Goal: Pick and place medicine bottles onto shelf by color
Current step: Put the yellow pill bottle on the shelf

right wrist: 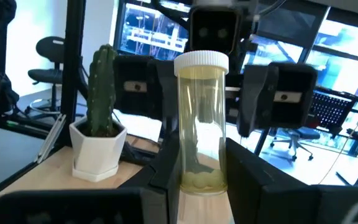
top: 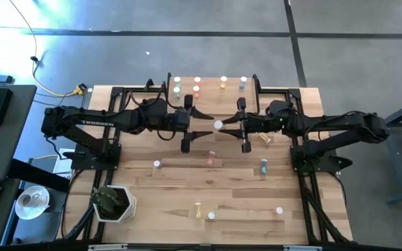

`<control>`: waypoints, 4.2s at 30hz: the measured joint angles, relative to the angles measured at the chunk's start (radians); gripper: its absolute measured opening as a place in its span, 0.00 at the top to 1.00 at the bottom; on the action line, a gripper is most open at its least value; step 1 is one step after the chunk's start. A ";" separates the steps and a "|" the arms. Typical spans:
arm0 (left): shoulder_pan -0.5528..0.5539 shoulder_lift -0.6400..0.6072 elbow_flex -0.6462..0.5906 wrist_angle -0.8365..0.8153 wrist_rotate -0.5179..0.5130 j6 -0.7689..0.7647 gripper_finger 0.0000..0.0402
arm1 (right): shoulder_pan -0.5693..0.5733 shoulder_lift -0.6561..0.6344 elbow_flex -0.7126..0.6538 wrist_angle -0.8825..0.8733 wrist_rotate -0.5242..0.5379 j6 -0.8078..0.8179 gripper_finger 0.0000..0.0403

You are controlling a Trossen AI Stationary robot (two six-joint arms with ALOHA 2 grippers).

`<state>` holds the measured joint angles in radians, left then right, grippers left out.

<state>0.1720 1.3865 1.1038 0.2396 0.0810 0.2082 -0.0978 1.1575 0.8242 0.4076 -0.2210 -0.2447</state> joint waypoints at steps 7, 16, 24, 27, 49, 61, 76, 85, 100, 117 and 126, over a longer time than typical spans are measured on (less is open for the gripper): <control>-0.008 0.000 0.000 0.006 0.002 -0.039 0.47 | 0.000 0.052 0.000 0.073 -0.024 0.003 0.79; -0.011 0.000 0.000 0.006 0.007 -0.048 0.47 | 0.002 0.118 0.000 0.181 -0.025 0.027 0.79; -0.011 0.001 0.000 0.005 0.007 -0.052 0.52 | 0.016 0.151 0.000 0.209 -0.025 0.025 0.79; -0.011 0.001 0.000 0.006 0.007 -0.052 0.57 | 0.016 0.152 0.000 0.213 -0.025 0.026 0.79; -0.011 0.001 0.000 0.005 0.035 -0.029 0.75 | 0.021 0.153 0.000 0.226 -0.026 0.056 0.79; -0.010 0.001 0.000 0.004 0.057 -0.030 0.77 | 0.020 0.153 0.000 0.219 -0.019 0.062 0.76; -0.010 0.001 -0.001 -0.016 0.050 -0.033 0.78 | 0.021 0.153 0.000 0.173 0.017 0.106 0.71; -0.009 0.001 -0.001 -0.064 -0.017 -0.030 0.78 | 0.020 0.143 -0.001 0.111 0.075 0.113 0.70; -0.008 0.001 -0.001 -0.087 -0.095 -0.014 0.78 | 0.019 0.143 -0.001 0.037 0.169 0.151 0.56; -0.009 0.001 0.000 -0.250 -0.210 -0.025 0.78 | 0.019 0.108 -0.001 -0.176 0.191 0.163 0.50; -0.008 0.001 -0.006 -0.332 -0.224 -0.087 0.78 | 0.019 -0.003 -0.001 -0.201 0.238 0.130 0.50</control>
<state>0.1642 1.3876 1.0978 -0.0920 -0.1429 0.1213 -0.0784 1.1549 0.8234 0.2061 0.0166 -0.1152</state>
